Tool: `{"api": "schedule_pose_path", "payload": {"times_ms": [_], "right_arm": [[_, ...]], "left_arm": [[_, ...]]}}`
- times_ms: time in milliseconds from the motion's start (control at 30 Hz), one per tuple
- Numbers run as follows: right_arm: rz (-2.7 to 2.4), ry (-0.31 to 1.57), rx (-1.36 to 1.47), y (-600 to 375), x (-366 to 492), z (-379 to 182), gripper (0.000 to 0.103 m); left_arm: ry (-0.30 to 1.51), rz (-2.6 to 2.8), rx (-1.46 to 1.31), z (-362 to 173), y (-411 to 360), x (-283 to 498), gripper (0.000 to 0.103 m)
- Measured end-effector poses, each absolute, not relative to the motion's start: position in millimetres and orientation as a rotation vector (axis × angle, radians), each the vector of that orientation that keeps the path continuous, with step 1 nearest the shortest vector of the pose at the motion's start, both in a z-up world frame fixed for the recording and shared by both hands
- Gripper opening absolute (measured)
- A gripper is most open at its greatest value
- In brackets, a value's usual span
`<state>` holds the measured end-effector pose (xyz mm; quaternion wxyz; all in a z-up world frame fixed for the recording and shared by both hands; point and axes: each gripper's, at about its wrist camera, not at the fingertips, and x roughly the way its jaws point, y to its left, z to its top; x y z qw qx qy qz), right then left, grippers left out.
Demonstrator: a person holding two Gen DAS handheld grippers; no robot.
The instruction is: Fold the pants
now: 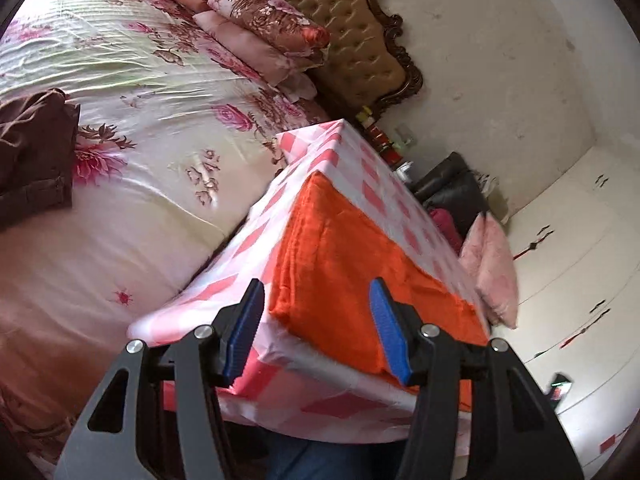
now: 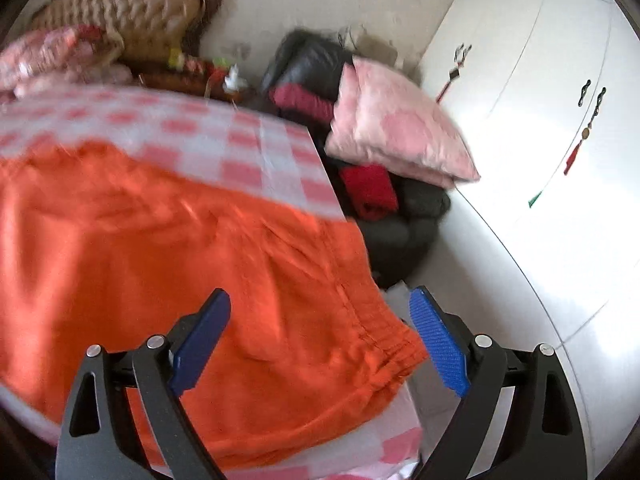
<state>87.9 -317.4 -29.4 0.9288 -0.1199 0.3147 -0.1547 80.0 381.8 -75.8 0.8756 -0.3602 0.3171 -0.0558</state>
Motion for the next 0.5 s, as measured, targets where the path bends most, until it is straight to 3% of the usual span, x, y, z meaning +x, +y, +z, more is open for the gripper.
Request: {"api": "schedule_pose_path", "payload": {"times_ms": [133, 300, 333, 367, 467, 500], "right_arm": [[-0.079, 0.638, -0.235, -261.6, 81.5, -19.5, 0.088], [0.175, 0.675, -0.197, -184.6, 94.7, -21.4, 0.088], [0.218, 0.689, -0.180, -171.7, 96.1, -21.7, 0.088], [0.302, 0.716, -0.151, -150.7, 101.4, -23.6, 0.088], [0.415, 0.767, -0.146, -94.0, 108.4, -31.2, 0.088], [0.443, 0.781, -0.168, -71.3, 113.6, -35.4, 0.088]], "left_arm": [[0.706, -0.050, -0.591, -75.6, 365.4, 88.0, 0.052], [0.730, -0.116, -0.590, -86.2, 364.7, 95.8, 0.051], [0.726, -0.124, -0.543, -84.3, 360.0, 96.0, 0.047], [0.729, -0.100, -0.487, -83.3, 357.6, 96.7, 0.033], [0.715, -0.116, -0.444, -79.1, 358.8, 94.4, 0.011], [0.697, -0.129, -0.433, -75.6, 358.2, 92.1, 0.010]]}}
